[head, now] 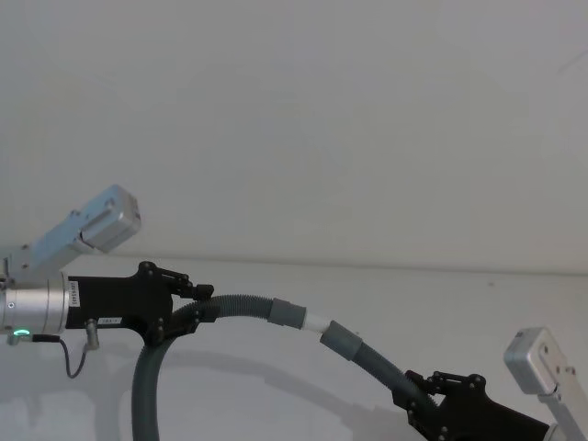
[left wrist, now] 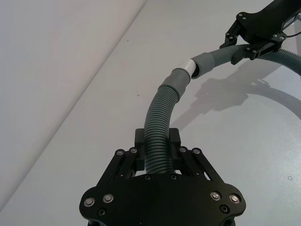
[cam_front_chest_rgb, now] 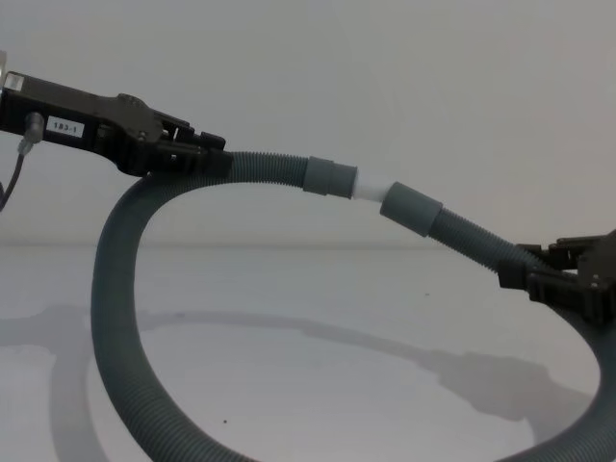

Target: Use both hands to pick up one end of the pipe from the table, align the ends, and insert them.

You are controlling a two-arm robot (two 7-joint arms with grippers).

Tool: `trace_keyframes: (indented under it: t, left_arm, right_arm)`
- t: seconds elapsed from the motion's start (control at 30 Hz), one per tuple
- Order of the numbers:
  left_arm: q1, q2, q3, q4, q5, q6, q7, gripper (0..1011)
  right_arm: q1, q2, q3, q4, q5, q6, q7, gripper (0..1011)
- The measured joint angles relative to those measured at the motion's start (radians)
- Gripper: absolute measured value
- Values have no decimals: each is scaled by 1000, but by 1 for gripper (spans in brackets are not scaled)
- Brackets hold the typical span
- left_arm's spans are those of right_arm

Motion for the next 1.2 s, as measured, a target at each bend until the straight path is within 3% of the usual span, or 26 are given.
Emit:
trace_keyframes:
  t: [1.2]
  left_arm:
    - [5, 22, 21, -6, -37, 9, 7, 271]
  right_arm:
    - [33, -7, -11, 14, 54, 57, -9, 258]
